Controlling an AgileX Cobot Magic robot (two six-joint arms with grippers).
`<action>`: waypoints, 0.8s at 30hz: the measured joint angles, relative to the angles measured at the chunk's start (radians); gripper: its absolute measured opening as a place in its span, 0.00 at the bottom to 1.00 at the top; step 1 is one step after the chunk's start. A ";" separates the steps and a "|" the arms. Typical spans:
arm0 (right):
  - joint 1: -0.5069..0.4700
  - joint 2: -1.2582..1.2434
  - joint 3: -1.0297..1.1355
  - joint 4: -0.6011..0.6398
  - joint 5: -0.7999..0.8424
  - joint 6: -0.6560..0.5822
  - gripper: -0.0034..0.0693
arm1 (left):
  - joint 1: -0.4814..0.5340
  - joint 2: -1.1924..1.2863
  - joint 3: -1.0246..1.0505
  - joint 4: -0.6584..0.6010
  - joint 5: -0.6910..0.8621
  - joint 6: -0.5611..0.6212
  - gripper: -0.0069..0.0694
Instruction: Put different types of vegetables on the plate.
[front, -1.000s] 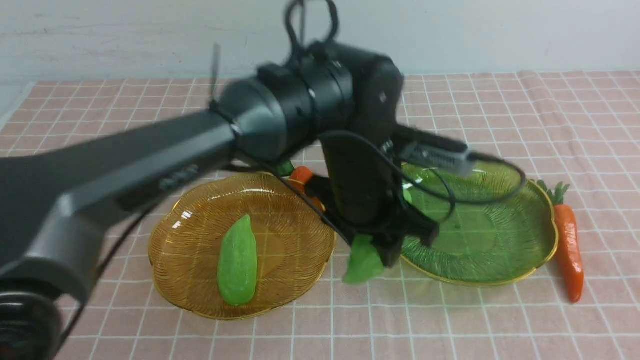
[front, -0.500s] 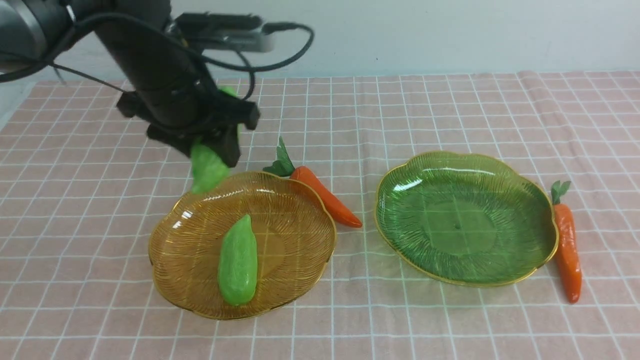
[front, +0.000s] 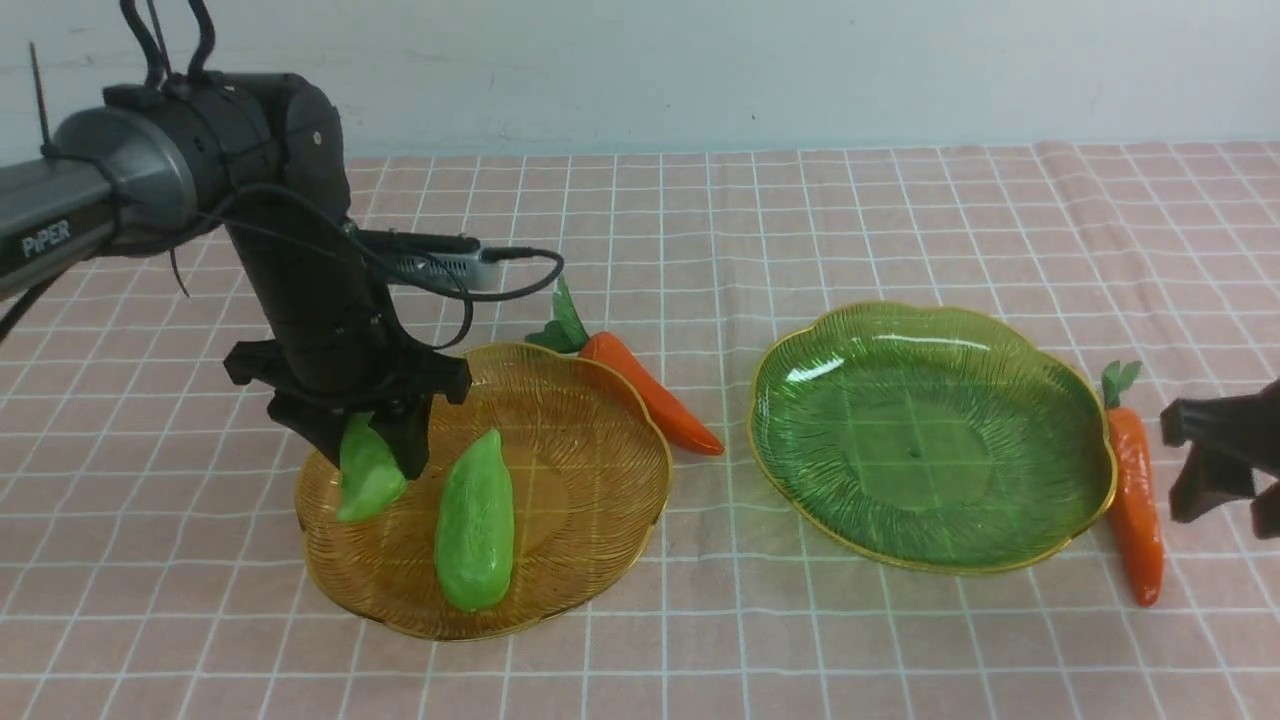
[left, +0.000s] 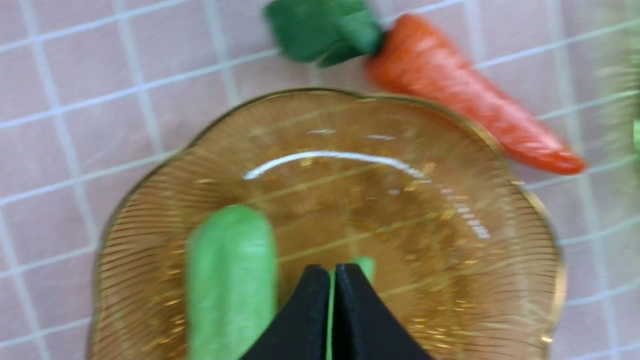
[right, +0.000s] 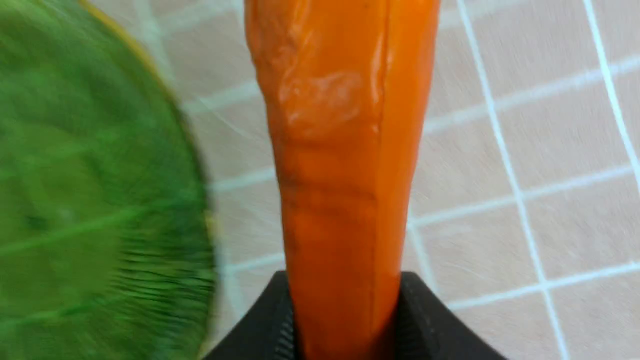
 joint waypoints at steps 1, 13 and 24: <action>0.016 -0.025 -0.014 0.034 0.005 -0.020 0.34 | -0.016 0.000 -0.005 -0.008 0.001 0.000 0.09; 0.306 0.110 -0.044 0.245 -0.046 -0.164 0.34 | -0.091 0.163 -0.030 0.014 -0.346 -0.157 0.65; 0.314 0.183 -0.044 0.238 -0.060 -0.165 0.71 | -0.090 0.299 -0.036 -0.057 -0.448 -0.167 0.82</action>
